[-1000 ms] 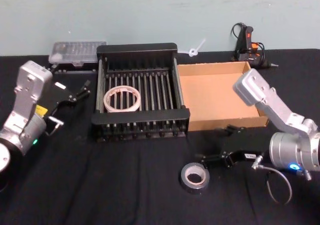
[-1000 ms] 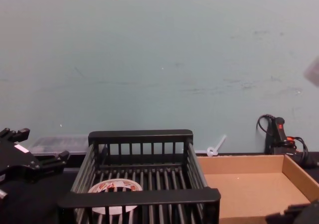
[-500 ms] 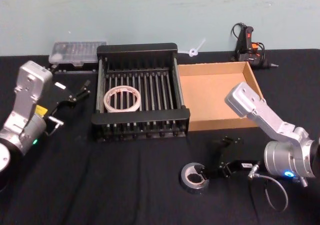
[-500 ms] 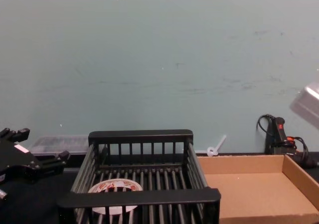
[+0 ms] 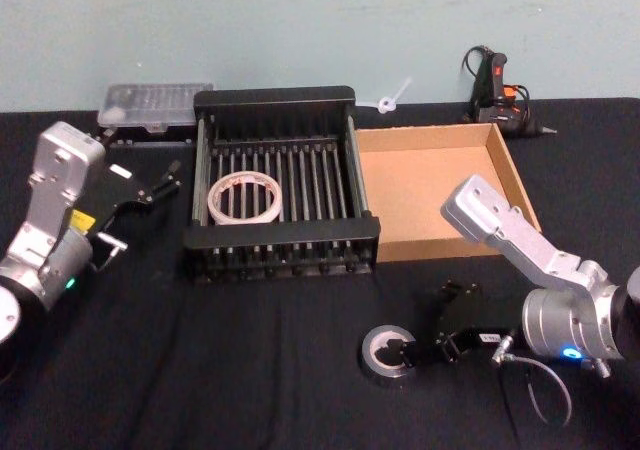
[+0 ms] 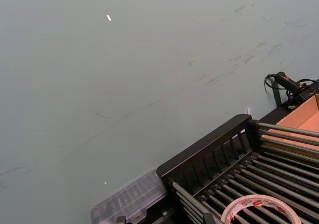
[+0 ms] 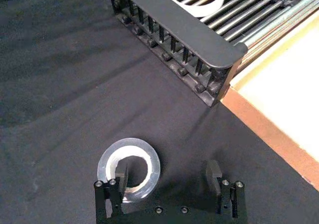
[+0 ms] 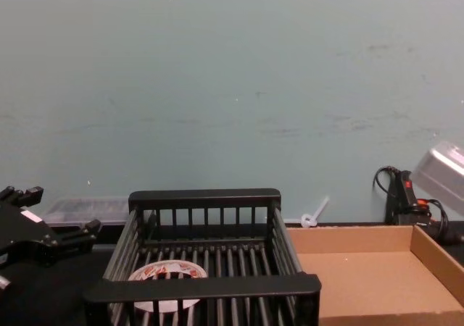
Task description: Pick up the white tape and place it into the black box , Pick up the silver tape and place it into the brown box.
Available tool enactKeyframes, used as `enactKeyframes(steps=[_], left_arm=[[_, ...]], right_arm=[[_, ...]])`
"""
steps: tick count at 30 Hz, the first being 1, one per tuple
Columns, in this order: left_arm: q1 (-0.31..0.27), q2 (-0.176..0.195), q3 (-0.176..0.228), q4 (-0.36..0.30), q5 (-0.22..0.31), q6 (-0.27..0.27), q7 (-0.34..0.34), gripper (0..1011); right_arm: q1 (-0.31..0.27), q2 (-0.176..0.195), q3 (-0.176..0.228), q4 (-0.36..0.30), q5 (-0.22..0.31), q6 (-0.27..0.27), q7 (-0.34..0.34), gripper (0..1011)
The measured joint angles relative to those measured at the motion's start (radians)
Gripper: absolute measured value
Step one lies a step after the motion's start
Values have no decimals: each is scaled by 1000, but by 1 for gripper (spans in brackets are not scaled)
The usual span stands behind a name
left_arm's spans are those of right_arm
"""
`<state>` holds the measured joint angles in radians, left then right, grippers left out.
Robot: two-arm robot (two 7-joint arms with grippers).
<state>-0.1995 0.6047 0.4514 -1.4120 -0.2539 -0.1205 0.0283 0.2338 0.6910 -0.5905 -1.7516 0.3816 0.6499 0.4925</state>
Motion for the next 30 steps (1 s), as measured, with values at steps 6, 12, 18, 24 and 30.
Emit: enactKeyframes(steps=[6,12,18,24,30], left_arm=[[0,0,0,0,0,0,0,1001],[0,0,0,0,0,0,0,1001],[0,0,0,0,0,0,0,1001],[0,0,0,0,0,0,0,1001],[0,0,0,0,0,0,0,1001]], right_arm=[[-1,-8,-2,7,-12,1,2,1002],[-2,-17,-3,14,-24,1,2,1002],[0,-26,-6,23,-39,1,4,1002],[4,-34,-9,33,-54,4,9,1002],[5,-38,-9,37,-60,6,11,1002]])
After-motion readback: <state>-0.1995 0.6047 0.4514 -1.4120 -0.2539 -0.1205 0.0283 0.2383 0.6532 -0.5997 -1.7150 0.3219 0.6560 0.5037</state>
